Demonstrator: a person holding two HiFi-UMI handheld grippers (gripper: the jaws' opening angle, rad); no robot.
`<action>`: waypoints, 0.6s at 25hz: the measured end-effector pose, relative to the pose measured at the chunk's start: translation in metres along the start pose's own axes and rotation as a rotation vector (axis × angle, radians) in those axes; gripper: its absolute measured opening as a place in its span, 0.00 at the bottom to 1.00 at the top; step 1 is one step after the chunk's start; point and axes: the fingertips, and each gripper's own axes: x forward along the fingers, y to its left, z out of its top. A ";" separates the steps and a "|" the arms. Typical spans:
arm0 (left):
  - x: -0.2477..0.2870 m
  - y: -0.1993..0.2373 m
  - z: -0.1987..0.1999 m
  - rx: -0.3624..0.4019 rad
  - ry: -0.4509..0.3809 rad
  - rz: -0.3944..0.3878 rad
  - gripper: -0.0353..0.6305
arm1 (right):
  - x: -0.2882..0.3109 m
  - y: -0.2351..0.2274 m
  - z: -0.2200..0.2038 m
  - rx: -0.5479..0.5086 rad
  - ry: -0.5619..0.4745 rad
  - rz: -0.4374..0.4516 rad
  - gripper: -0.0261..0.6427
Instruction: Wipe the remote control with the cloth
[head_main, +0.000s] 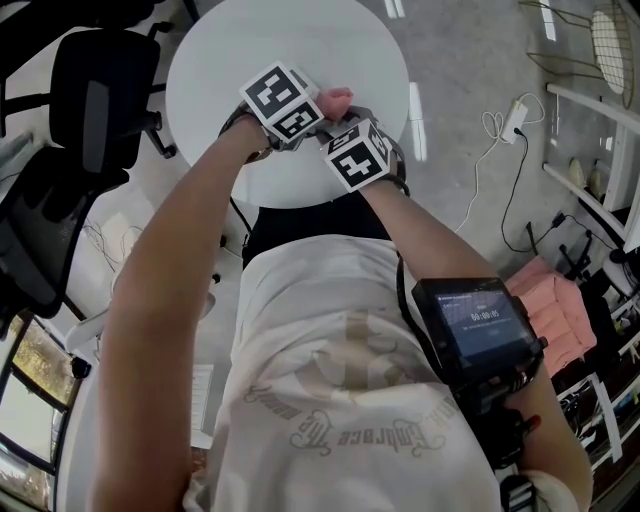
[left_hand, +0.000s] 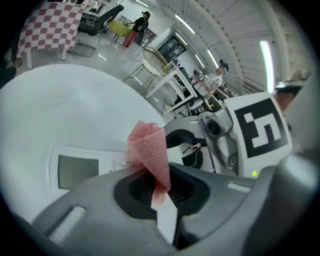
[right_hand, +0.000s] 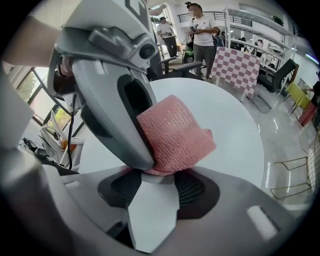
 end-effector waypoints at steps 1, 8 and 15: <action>0.000 0.000 -0.001 -0.010 -0.007 -0.013 0.10 | 0.000 0.000 -0.001 -0.010 0.006 -0.002 0.36; -0.011 0.019 -0.001 -0.053 -0.051 0.045 0.10 | 0.000 0.000 0.001 -0.036 0.033 -0.004 0.36; -0.029 0.039 -0.002 -0.102 -0.095 0.098 0.10 | -0.001 0.000 0.002 -0.002 0.017 0.003 0.36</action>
